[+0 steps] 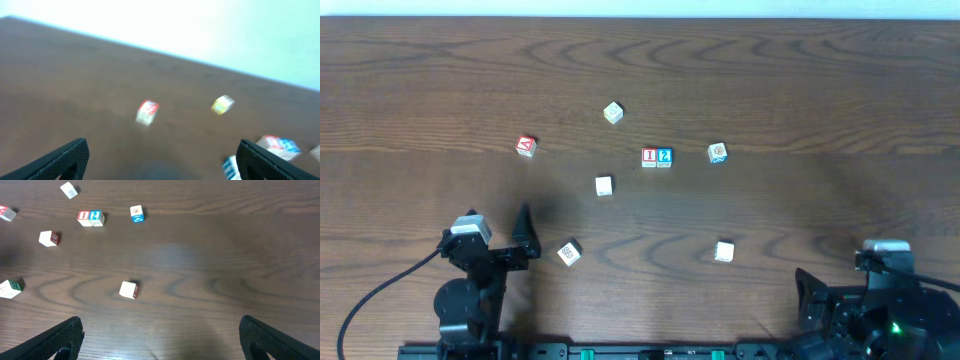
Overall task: Spell out Ai2
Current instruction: 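Move the left gripper forward toward the red 'A' block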
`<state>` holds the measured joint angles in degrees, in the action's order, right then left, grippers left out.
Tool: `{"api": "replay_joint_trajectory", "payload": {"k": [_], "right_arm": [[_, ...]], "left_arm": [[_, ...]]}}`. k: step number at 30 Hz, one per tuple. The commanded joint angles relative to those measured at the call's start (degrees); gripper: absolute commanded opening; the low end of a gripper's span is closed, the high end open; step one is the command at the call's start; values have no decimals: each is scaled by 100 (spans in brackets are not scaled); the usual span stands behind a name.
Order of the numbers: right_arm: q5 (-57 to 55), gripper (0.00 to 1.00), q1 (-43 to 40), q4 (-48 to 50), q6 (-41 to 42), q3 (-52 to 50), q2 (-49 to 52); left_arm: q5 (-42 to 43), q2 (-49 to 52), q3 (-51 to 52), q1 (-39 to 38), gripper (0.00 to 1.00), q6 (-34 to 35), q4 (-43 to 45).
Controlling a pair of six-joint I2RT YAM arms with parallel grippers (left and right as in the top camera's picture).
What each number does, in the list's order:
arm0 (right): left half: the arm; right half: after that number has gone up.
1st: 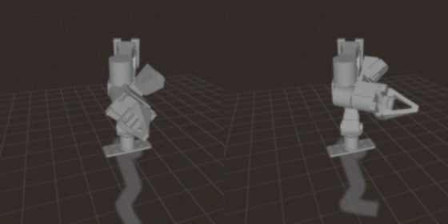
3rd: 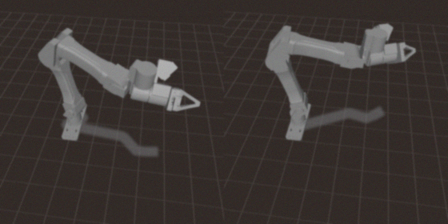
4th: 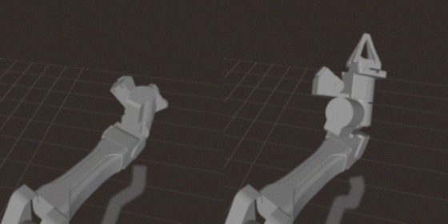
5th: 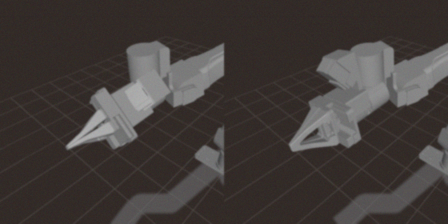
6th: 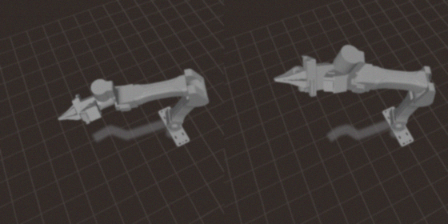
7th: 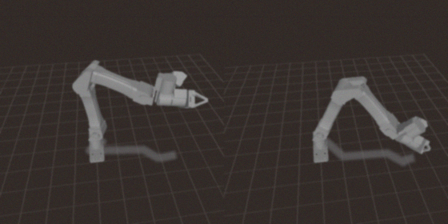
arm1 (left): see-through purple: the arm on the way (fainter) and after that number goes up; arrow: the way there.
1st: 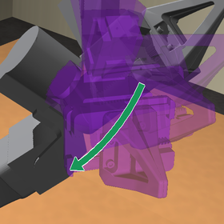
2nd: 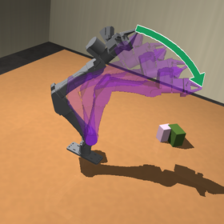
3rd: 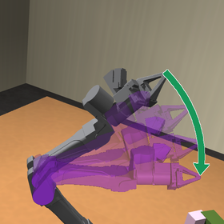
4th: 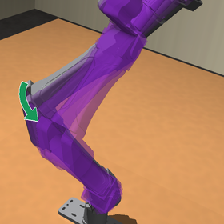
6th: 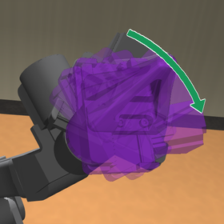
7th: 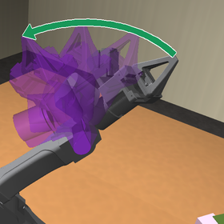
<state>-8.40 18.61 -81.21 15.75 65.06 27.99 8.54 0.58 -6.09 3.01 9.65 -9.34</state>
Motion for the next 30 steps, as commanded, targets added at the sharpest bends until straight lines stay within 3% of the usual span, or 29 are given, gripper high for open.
{"api": "replay_joint_trajectory", "payload": {"k": [1, 9, 15, 25, 30], "right_arm": [[4, 99, 22, 4, 28, -26, -9], [4, 99, 22, 4, 28, -26, -9], [4, 99, 22, 4, 28, -26, -9], [4, 99, 22, 4, 28, -26, -9], [2, 99, 22, 4, 28, -26, -9]], "left_arm": [[284, 33, 9, 24, 95, 114, 181], [-107, 1152, -133, 24, 95, 107, 570], [-328, 2586, -640, 24, 95, 33, 1119], [-623, 5899, -2909, 26, 95, -31, 992], [-839, 7484, -4398, 31, 95, 278, 393]]}}
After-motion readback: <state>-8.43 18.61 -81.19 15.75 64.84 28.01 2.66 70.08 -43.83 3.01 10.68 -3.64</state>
